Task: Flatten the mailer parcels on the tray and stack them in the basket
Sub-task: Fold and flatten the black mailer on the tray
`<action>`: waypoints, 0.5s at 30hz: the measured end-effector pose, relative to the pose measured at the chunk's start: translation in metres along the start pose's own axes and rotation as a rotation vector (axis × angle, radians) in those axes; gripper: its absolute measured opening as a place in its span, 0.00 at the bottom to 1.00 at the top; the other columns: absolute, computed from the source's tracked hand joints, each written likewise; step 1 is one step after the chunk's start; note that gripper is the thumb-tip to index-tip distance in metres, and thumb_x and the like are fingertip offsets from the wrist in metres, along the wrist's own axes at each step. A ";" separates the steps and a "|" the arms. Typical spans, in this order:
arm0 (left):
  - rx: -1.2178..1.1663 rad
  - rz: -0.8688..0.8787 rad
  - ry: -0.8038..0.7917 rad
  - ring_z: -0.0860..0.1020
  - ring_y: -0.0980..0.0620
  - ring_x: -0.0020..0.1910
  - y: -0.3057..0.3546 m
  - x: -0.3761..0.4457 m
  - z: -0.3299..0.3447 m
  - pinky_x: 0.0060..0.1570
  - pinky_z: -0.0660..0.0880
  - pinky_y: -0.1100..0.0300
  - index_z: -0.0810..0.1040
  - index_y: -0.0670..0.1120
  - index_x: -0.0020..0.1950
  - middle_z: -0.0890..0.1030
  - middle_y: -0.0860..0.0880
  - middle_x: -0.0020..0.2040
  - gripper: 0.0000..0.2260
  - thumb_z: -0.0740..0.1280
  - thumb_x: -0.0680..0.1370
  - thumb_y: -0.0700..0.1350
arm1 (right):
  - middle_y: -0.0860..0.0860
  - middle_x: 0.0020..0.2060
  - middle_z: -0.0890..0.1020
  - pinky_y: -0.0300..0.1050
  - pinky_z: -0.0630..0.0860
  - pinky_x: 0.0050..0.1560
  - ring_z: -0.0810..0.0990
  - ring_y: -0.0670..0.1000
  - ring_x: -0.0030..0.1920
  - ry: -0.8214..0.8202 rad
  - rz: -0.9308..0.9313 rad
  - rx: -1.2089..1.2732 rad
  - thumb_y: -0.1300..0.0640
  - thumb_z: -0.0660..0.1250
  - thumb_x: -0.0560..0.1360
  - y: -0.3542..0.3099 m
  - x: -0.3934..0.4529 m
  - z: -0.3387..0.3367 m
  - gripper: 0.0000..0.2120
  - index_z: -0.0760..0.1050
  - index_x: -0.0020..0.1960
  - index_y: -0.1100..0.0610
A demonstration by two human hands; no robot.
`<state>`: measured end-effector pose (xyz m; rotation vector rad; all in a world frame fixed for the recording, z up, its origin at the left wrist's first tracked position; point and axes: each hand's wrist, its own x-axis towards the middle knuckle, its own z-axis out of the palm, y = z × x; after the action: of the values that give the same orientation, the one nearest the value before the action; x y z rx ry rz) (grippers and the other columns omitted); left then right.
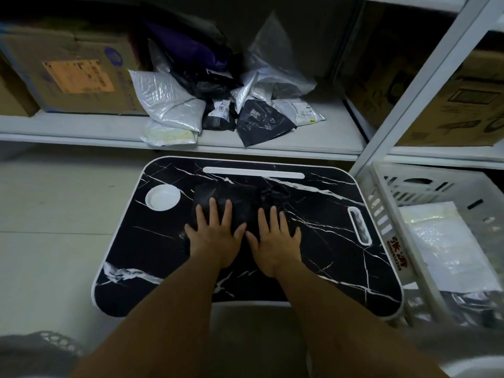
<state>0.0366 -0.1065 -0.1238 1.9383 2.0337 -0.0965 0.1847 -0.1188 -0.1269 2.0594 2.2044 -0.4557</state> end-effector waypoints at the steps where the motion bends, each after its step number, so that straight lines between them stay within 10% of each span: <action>1: 0.011 -0.027 -0.006 0.39 0.37 0.76 0.001 0.004 0.000 0.70 0.49 0.35 0.31 0.57 0.75 0.33 0.47 0.77 0.30 0.39 0.78 0.67 | 0.53 0.78 0.39 0.67 0.45 0.73 0.38 0.55 0.78 0.004 -0.003 -0.002 0.36 0.40 0.80 0.000 0.004 0.000 0.32 0.37 0.79 0.48; 9: 0.181 -0.131 -0.087 0.41 0.34 0.75 0.016 0.025 -0.004 0.69 0.42 0.33 0.39 0.57 0.77 0.41 0.40 0.78 0.34 0.38 0.75 0.70 | 0.57 0.75 0.58 0.64 0.53 0.70 0.56 0.57 0.75 0.109 0.030 -0.111 0.39 0.42 0.81 0.002 0.024 0.000 0.27 0.52 0.77 0.48; 15: -0.015 0.050 0.399 0.69 0.40 0.62 0.009 0.029 -0.006 0.65 0.64 0.50 0.75 0.42 0.57 0.73 0.39 0.58 0.12 0.57 0.79 0.45 | 0.54 0.54 0.76 0.54 0.68 0.54 0.73 0.57 0.56 0.450 -0.012 -0.085 0.50 0.60 0.78 -0.017 0.044 -0.018 0.13 0.75 0.57 0.55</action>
<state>0.0441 -0.0767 -0.1249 2.1325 2.2105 0.3437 0.1664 -0.0728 -0.1184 2.2797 2.4111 0.1180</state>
